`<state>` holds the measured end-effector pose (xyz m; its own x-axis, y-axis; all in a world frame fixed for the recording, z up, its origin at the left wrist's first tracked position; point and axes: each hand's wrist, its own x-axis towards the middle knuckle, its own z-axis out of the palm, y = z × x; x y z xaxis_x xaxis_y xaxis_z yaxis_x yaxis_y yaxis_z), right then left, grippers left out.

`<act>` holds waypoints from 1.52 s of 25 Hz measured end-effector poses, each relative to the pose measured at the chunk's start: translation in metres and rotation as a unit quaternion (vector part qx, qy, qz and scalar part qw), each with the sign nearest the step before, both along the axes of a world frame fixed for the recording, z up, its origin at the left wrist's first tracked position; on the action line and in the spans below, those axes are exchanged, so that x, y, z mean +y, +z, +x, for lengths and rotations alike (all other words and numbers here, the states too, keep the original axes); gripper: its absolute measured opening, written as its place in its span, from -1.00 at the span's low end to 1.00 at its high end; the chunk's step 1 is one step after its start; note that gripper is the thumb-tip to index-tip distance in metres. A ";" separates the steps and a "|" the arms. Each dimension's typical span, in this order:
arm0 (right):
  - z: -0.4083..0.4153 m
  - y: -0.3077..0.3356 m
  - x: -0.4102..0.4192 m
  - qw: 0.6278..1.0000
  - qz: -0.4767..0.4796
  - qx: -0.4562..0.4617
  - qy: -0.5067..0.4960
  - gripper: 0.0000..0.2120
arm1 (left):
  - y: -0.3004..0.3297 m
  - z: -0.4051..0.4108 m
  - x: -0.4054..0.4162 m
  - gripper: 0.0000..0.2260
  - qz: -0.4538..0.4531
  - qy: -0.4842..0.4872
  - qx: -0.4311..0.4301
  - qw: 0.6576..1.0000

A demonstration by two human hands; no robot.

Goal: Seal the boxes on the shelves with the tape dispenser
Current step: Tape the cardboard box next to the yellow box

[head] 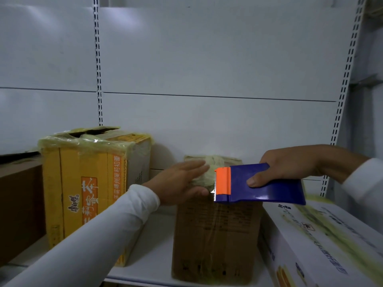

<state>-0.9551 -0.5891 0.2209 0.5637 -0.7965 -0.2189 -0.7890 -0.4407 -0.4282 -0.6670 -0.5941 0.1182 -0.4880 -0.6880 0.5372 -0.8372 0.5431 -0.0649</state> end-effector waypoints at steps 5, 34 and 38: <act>-0.003 -0.007 -0.003 1.000 -0.003 -0.008 0.000 -0.65 | -0.009 -0.005 -0.011 -0.55 0.020 -0.018 0.033 0.999; -0.128 -0.028 -0.005 0.997 0.012 -0.012 -0.077 -0.50 | 0.014 -0.056 -0.020 -0.41 0.054 0.014 -0.131 0.990; -0.119 -0.039 -0.005 0.993 -0.056 -0.004 -0.101 -0.43 | 0.018 -0.068 -0.017 -0.42 0.054 -0.008 -0.140 0.989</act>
<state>-1.0740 -0.5944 0.1814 0.3905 -0.9129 -0.1190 -0.8629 -0.3179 -0.3929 -0.7350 -0.6113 0.1360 -0.6182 -0.7251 0.3033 -0.7860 0.5724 -0.2336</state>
